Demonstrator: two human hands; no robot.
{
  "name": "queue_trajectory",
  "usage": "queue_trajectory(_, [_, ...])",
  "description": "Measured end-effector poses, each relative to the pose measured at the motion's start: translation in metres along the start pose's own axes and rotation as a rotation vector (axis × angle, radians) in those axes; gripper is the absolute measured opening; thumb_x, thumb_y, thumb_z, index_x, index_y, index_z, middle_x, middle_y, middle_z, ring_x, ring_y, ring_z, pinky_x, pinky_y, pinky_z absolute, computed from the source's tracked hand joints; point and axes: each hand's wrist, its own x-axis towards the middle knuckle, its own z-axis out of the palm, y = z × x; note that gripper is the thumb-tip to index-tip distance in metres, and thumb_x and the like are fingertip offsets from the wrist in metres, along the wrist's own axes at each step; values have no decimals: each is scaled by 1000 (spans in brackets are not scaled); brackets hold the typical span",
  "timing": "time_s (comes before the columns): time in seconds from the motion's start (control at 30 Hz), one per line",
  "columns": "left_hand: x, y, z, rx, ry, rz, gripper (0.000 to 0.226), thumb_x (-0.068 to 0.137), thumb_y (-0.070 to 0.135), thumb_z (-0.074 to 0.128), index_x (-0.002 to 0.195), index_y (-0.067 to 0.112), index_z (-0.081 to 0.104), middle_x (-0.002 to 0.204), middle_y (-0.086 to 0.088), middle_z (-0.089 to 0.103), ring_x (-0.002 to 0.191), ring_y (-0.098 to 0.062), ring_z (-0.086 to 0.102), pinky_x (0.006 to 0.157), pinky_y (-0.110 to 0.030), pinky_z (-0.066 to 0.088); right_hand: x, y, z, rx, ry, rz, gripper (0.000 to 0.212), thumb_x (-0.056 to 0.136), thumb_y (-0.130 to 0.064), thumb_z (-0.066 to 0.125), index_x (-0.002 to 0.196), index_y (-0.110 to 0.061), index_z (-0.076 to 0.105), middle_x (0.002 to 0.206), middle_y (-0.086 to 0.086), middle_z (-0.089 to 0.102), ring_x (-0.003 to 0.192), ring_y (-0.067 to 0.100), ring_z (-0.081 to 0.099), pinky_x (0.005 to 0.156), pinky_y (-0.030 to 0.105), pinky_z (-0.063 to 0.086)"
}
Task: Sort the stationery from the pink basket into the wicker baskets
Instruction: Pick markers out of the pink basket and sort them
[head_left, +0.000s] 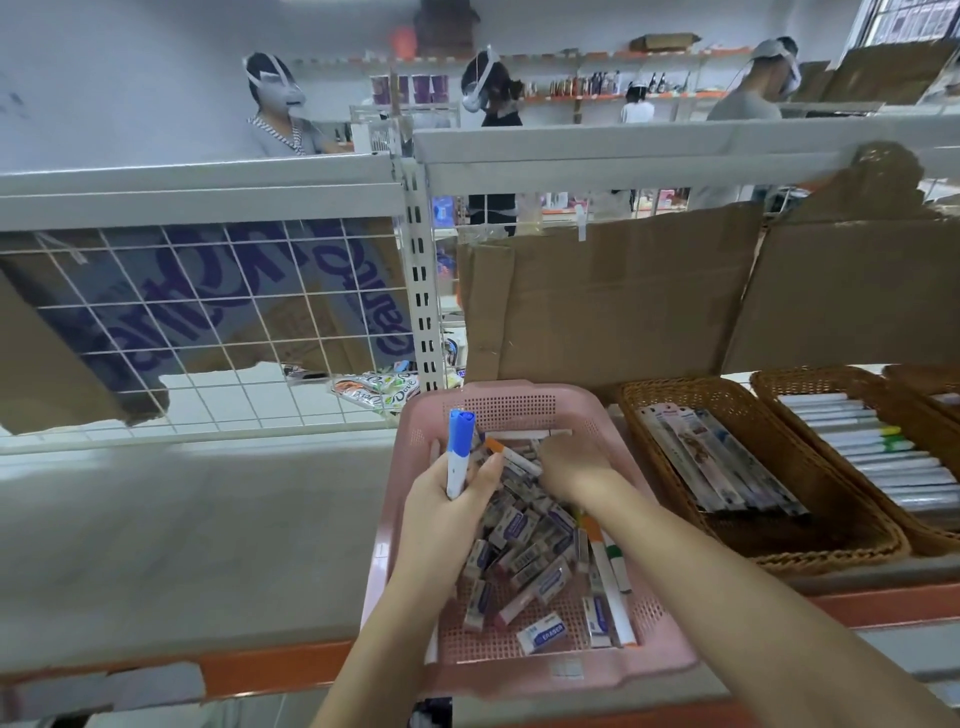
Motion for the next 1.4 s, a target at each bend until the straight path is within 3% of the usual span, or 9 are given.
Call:
queue_trajectory(0.2, [3, -4, -1, 21, 42, 9, 25, 82, 45, 62, 75, 28, 46, 66, 19, 39, 60, -1, 35, 57, -18, 29, -26, 9, -21, 278, 29, -39, 10, 90, -21, 57, 82, -16, 60, 78, 1, 59, 76, 17, 59, 61, 25, 46])
queue_trajectory(0.37, [2, 3, 2, -8, 60, 35, 49, 79, 52, 65, 64, 17, 34, 56, 9, 30, 52, -10, 27, 51, -25, 25, -95, 1, -36, 931, 215, -182, 7, 87, -28, 65, 92, -25, 62, 86, -12, 65, 82, 4, 63, 70, 18, 52])
queue_trajectory(0.53, [-1, 9, 9, -37, 47, 49, 48, 64, 62, 74, 73, 17, 58, 69, -8, 58, 61, -10, 54, 59, -21, 45, -137, -30, -27, 1079, 197, -322, 6, 86, -19, 66, 90, -24, 64, 89, -7, 70, 84, 1, 65, 80, 21, 53])
queue_trajectory(0.63, [-2, 8, 10, -11, 30, 99, 24, 78, 39, 71, 66, 25, 56, 64, 1, 55, 63, -11, 53, 59, -27, 45, -140, -39, -24, 1037, 195, -330, 13, 86, -11, 62, 98, -12, 65, 93, -3, 70, 89, 8, 66, 85, 35, 53])
queue_trajectory(0.73, [-1, 4, 9, 45, 80, 119, 24, 86, 20, 66, 66, 17, 53, 61, 0, 53, 58, -12, 49, 56, -33, 43, -139, -35, -24, 1001, 178, -333, 14, 86, -13, 64, 100, -15, 66, 97, -5, 69, 93, 7, 64, 87, 26, 51])
queue_trajectory(0.83, [-1, 2, 7, 92, 104, 131, 32, 88, 22, 62, 63, 15, 44, 51, 12, 41, 49, -5, 35, 49, -17, 32, -133, -10, -31, 734, 188, -241, 12, 90, -24, 63, 102, -23, 65, 97, -12, 66, 91, 3, 61, 79, 12, 47])
queue_trajectory(1.0, [-3, 5, 6, 111, 91, 125, 35, 90, 30, 58, 65, 17, 39, 56, 1, 43, 52, -11, 36, 49, -19, 33, -114, 20, -26, 155, 41, -25, 25, 96, -11, 48, 118, -4, 54, 106, 12, 64, 88, 23, 62, 71, 31, 50])
queue_trajectory(1.1, [-6, 8, 7, 95, 47, 129, 33, 91, 31, 57, 67, 13, 41, 54, -4, 47, 46, -10, 41, 45, -15, 36, -106, 8, -18, -56, -71, 39, 34, 94, -6, 47, 128, 1, 48, 122, 19, 54, 103, 32, 58, 77, 35, 48])
queue_trajectory(1.4, [-8, 9, 5, 123, 12, 130, 35, 92, 33, 55, 70, 9, 43, 54, -4, 48, 46, -9, 41, 46, -14, 37, -96, -9, -4, -217, -243, 52, 32, 93, -10, 52, 123, -2, 55, 124, 13, 55, 111, 28, 57, 86, 33, 49])
